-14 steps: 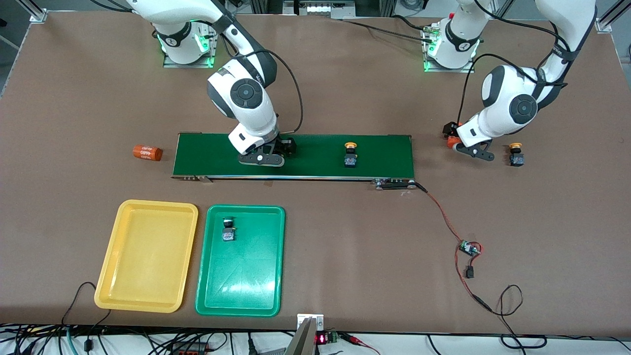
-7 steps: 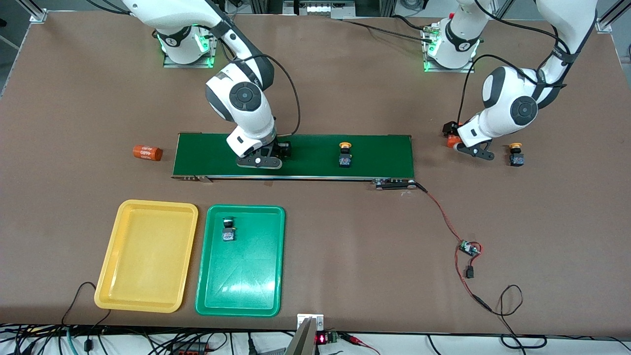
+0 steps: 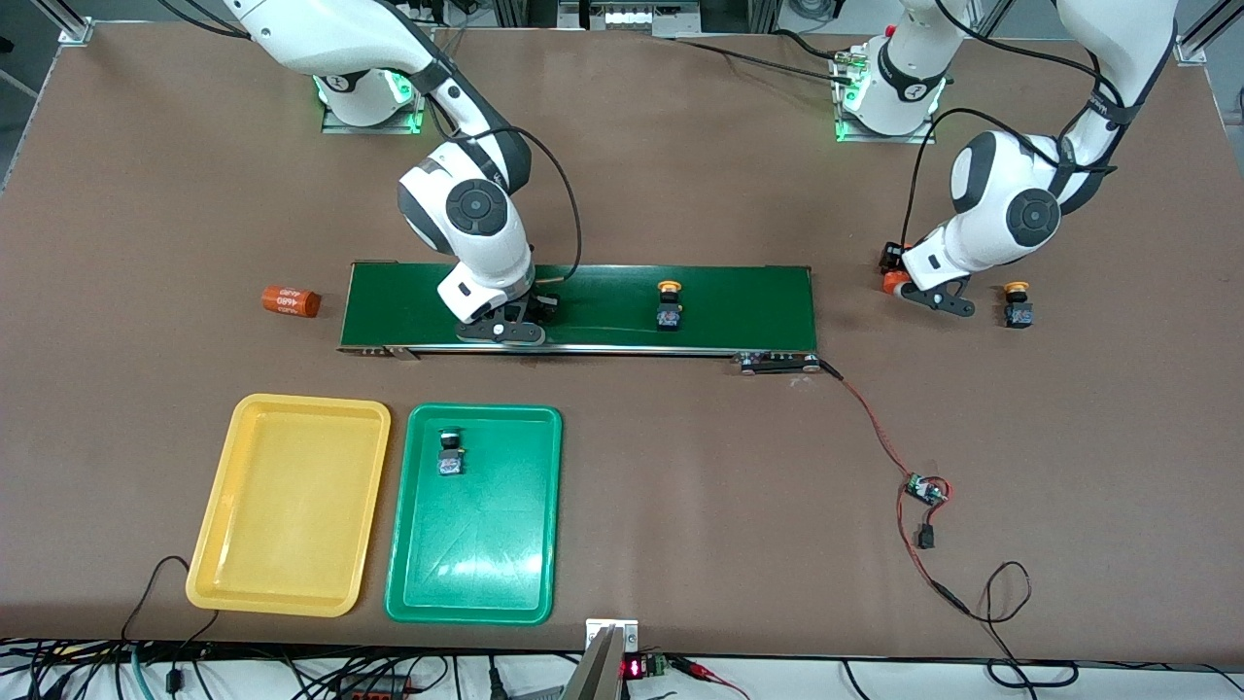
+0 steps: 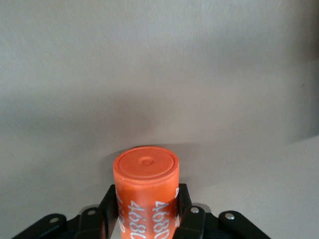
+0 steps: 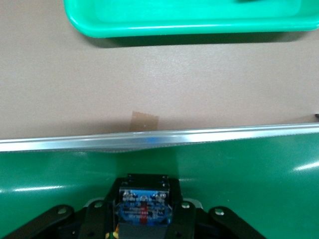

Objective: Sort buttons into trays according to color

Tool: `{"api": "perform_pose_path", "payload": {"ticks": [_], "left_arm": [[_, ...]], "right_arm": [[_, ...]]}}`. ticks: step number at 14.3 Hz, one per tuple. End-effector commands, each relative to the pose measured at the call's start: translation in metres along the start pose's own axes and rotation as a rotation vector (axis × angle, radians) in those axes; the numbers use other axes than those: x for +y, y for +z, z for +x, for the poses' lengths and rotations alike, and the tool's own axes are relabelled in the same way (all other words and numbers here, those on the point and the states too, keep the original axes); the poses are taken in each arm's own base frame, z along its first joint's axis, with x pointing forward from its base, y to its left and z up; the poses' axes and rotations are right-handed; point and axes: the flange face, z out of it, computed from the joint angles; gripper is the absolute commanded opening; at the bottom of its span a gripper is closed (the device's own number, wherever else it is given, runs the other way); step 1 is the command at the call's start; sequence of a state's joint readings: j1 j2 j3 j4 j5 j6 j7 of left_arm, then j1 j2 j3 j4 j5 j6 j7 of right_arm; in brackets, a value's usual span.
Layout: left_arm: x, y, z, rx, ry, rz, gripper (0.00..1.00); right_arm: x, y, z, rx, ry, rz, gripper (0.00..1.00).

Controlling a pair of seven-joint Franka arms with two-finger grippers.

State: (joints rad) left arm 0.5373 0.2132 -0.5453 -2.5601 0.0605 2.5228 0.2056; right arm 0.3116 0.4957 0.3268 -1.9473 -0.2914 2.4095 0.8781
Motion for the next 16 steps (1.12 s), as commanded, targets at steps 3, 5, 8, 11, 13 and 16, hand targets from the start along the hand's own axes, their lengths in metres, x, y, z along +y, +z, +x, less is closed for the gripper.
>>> {"api": "perform_pose_path", "payload": {"ticks": [3, 5, 8, 11, 13, 16], "left_arm": [[0.027, -0.063, 0.041, 0.118, 0.184, 0.088, 0.0], [0.049, -0.077, 0.054, 0.147, 0.29, 0.11, 0.0], [0.086, -0.094, 0.071, 0.159, 0.473, 0.134, 0.0], [0.136, -0.108, 0.076, 0.098, 0.567, 0.143, 0.0], [0.164, -0.118, 0.079, 0.062, 0.62, 0.148, 0.0], [0.195, -0.118, 0.079, 0.055, 0.731, 0.155, 0.0]], "right_arm": [[0.012, -0.025, 0.023, 0.039, 0.021, 0.005, 0.2], [0.011, -0.044, 0.035, 0.032, 0.035, -0.016, 0.18], [0.011, -0.067, 0.052, 0.047, 0.04, -0.016, 0.18], [0.012, -0.075, 0.059, 0.056, -0.006, -0.011, 0.17], [0.016, -0.076, 0.068, 0.033, -0.024, 0.023, 0.17], [0.035, -0.079, 0.092, 0.014, -0.051, 0.069, 0.16]]}}
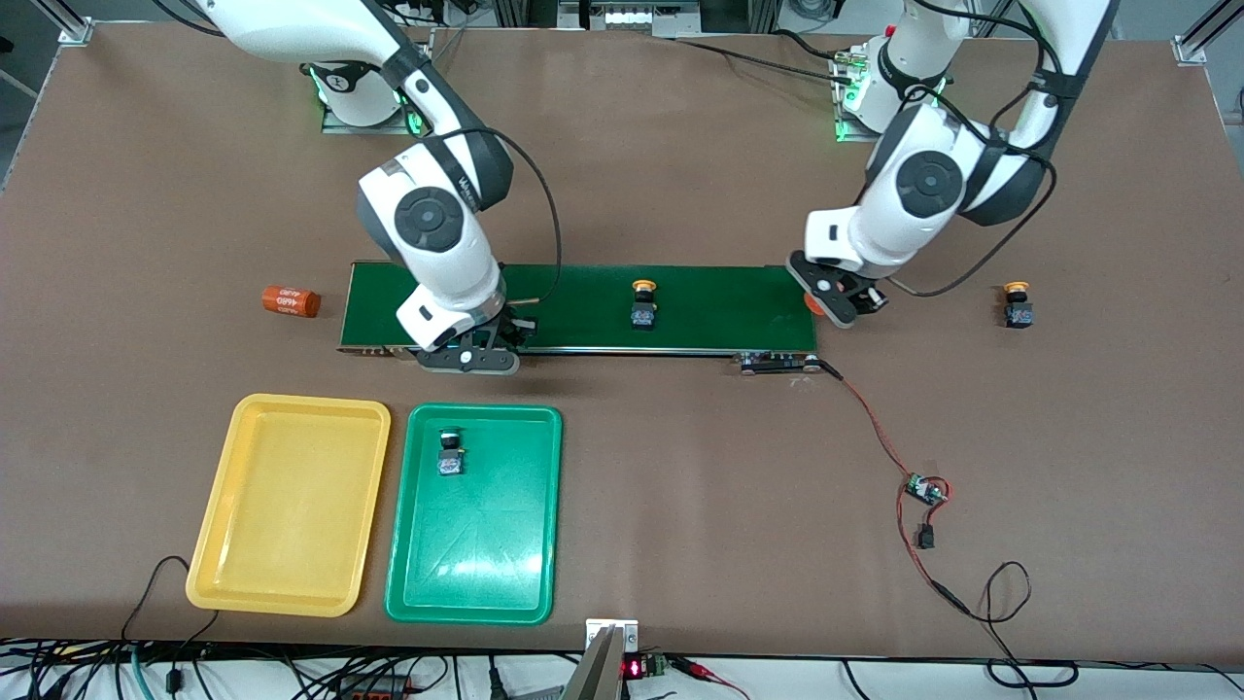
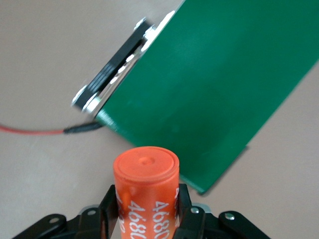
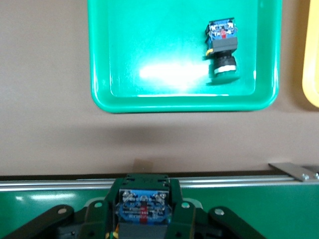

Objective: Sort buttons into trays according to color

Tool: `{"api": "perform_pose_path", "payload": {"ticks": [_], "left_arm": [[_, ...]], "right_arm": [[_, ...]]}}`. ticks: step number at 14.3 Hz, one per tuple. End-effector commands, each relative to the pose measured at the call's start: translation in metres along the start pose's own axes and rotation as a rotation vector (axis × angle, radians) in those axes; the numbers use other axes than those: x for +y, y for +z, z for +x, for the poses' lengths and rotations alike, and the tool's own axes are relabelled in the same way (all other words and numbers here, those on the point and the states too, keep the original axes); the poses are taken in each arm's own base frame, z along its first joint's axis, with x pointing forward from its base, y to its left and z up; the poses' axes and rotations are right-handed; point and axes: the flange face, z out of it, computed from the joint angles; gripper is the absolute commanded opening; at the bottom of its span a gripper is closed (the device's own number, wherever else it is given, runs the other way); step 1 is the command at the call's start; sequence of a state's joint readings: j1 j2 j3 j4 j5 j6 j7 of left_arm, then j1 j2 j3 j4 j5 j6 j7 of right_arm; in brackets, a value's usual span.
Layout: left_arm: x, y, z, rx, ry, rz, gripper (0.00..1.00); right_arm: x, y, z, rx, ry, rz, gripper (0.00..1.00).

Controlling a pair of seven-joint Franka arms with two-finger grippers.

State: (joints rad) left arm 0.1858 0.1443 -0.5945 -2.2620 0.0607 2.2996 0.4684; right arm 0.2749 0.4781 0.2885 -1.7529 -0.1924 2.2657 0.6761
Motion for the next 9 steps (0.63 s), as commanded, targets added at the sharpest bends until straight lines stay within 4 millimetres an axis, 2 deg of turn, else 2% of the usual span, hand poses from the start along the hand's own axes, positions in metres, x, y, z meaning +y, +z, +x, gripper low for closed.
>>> {"api": "perform_pose_path", "payload": {"ticks": [1, 5, 6, 9], "left_arm": [[0.015, -0.005, 0.01, -0.01, 0.151, 0.011, 0.0], [0.027, -0.005, 0.03, -0.004, 0.366, 0.039, 0.0], [0.036, -0.002, 0.035, -0.005, 0.408, 0.035, 0.0], [0.049, 0.015, 0.048, -0.02, 0.531, 0.083, 0.01]], "right_arm": [[0.017, -0.004, 0.024, -0.01, -0.02, 0.023, 0.15], [0.021, 0.012, 0.046, -0.009, -0.012, 0.02, 0.15], [0.021, 0.013, 0.054, -0.009, -0.032, 0.018, 0.15], [0.019, 0.025, 0.067, -0.006, -0.037, 0.011, 0.15]]}}
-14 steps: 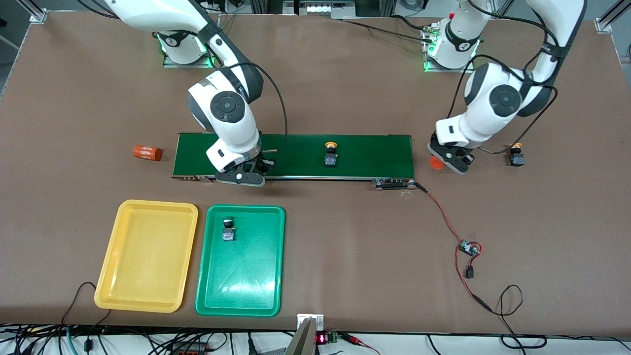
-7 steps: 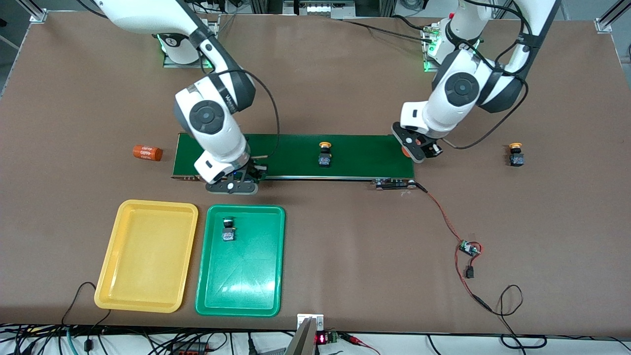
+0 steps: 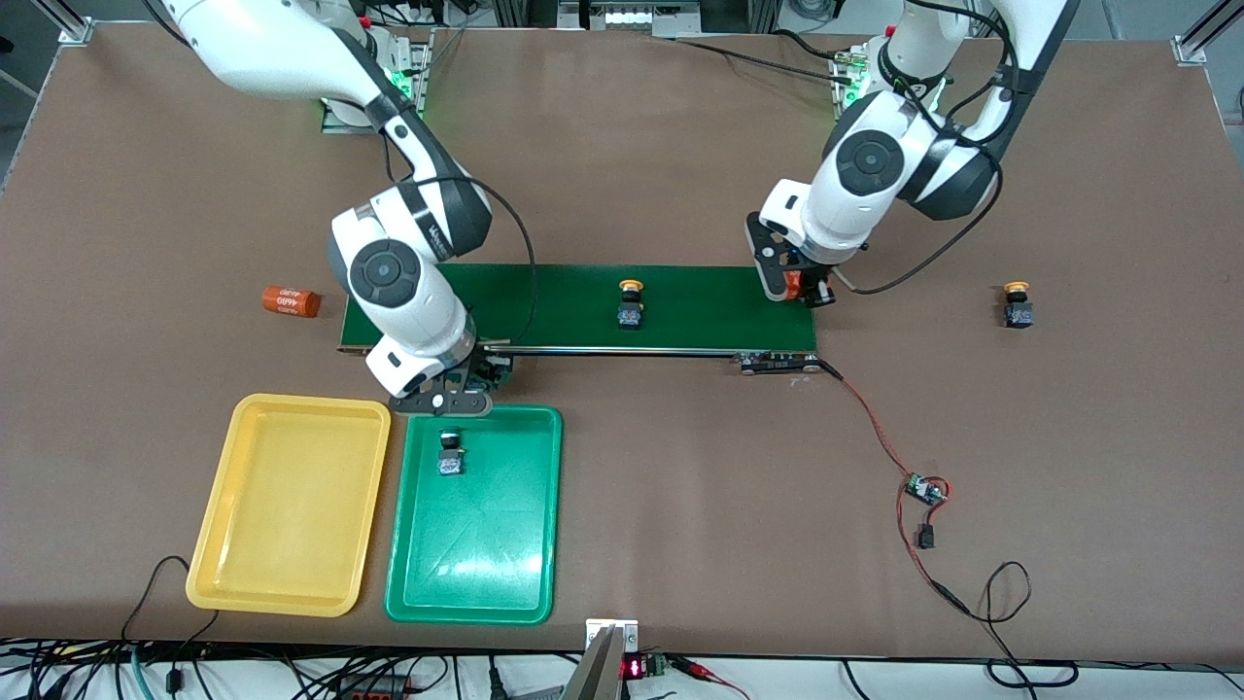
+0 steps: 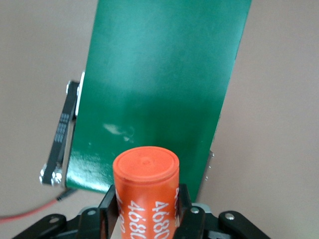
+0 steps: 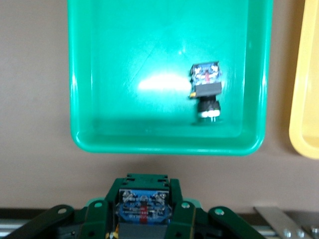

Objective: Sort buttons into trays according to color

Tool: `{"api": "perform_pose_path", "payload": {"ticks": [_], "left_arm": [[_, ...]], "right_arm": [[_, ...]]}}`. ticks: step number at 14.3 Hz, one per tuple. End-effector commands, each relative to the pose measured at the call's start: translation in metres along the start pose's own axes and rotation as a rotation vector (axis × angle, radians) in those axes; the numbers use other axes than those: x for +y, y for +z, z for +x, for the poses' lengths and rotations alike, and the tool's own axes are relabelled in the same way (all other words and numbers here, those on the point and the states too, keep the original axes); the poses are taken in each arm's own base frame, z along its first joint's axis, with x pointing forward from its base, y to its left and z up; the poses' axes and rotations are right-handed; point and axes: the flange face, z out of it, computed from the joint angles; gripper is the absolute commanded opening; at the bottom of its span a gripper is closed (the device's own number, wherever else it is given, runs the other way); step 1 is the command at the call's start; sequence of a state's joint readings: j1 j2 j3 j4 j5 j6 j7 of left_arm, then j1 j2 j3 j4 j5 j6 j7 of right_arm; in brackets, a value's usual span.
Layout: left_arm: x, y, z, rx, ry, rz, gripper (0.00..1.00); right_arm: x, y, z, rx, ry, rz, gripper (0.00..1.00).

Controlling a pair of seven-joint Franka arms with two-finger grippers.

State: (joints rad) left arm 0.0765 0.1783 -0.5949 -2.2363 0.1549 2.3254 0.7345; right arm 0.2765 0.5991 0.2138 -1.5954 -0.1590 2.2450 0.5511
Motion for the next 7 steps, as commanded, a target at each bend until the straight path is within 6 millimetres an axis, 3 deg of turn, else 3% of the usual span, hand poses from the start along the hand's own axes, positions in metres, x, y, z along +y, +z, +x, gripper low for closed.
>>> {"api": "perform_pose_path", "payload": {"ticks": [1, 7], "left_arm": [[0.0, 0.017, 0.015, -0.015, 0.111, 0.015, 0.01], [0.018, 0.025, 0.038, -0.028, 0.273, 0.018, 0.01]], "right_arm": [[-0.01, 0.007, 0.016, -0.005, -0.016, 0.007, 0.15], [-0.016, 0.032, 0.04, 0.041, -0.013, 0.008, 0.15]]}}
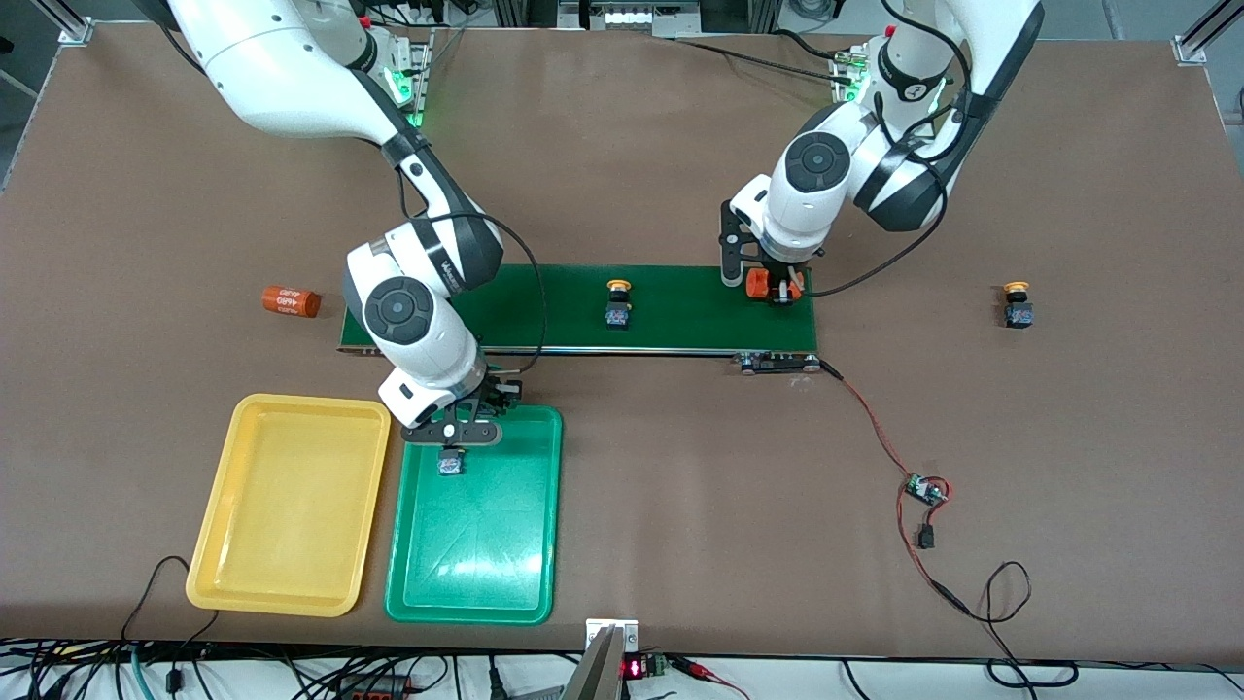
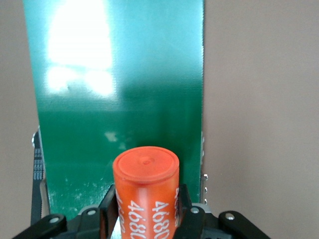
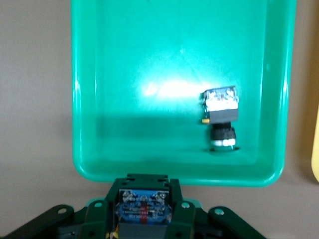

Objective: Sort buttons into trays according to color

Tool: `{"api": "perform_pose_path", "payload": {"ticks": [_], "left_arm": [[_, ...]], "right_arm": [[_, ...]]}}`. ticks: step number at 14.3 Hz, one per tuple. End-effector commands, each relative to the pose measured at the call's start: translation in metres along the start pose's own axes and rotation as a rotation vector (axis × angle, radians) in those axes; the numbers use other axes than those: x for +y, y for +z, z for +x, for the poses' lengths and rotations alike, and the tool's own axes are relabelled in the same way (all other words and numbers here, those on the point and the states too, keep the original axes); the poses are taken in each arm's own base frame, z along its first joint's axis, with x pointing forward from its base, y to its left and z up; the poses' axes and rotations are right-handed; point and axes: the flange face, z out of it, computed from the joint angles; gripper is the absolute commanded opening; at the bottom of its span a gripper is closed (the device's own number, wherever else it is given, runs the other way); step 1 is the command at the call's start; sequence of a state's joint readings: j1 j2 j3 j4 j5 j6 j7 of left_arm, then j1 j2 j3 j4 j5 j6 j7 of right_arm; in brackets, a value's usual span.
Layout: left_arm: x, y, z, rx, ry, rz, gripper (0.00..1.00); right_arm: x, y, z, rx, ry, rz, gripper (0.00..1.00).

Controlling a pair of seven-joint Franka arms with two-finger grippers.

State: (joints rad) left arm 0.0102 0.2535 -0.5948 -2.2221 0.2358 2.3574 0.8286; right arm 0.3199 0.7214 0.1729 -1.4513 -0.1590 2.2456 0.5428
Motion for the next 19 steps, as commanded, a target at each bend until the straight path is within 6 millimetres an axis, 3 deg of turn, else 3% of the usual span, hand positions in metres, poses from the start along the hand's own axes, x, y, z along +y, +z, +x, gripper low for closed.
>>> {"api": "perform_pose_path", "payload": {"ticks": [1, 8, 9, 10, 11, 14, 15, 16, 18, 19], "left_arm": [[-0.004, 0.002, 0.007, -0.016, 0.063, 0.016, 0.01], [-0.017, 0.009, 0.009, 0.01, 0.072, 0.04, 0.04], [-0.017, 0.011, 0.01, 0.017, 0.061, 0.041, 0.16], [-0.018, 0.012, 0.011, 0.022, 0.059, 0.042, 0.52], [-0.021, 0.01, 0.01, 0.036, 0.058, 0.057, 1.0], [-0.025, 0.002, 0.005, 0.043, 0.035, 0.073, 1.0], [-0.027, -0.004, 0.002, 0.043, 0.032, 0.082, 1.0], [-0.03, -0.01, -0.004, 0.047, 0.006, 0.082, 1.0], [-0.036, -0.022, -0.017, 0.059, -0.045, 0.079, 1.0], [-0.044, -0.026, -0.033, 0.055, -0.076, 0.08, 1.0]], "right_arm": [[-0.002, 0.011, 0.018, 0.032, -0.006, 0.011, 0.15], [0.016, 0.058, 0.032, 0.096, -0.034, -0.009, 0.15], [0.015, 0.064, 0.032, 0.104, -0.034, -0.003, 0.15], [0.014, 0.07, 0.031, 0.106, -0.033, 0.0, 0.15], [0.009, 0.073, 0.028, 0.111, -0.039, 0.001, 0.15], [0.012, 0.077, 0.029, 0.114, -0.034, -0.006, 0.17], [0.012, 0.079, 0.029, 0.11, -0.033, -0.006, 0.24], [0.012, 0.079, 0.029, 0.112, -0.03, -0.005, 0.48], [0.012, 0.081, 0.026, 0.106, -0.028, -0.007, 0.76], [0.012, 0.082, 0.026, 0.105, -0.028, -0.008, 0.88]]}}
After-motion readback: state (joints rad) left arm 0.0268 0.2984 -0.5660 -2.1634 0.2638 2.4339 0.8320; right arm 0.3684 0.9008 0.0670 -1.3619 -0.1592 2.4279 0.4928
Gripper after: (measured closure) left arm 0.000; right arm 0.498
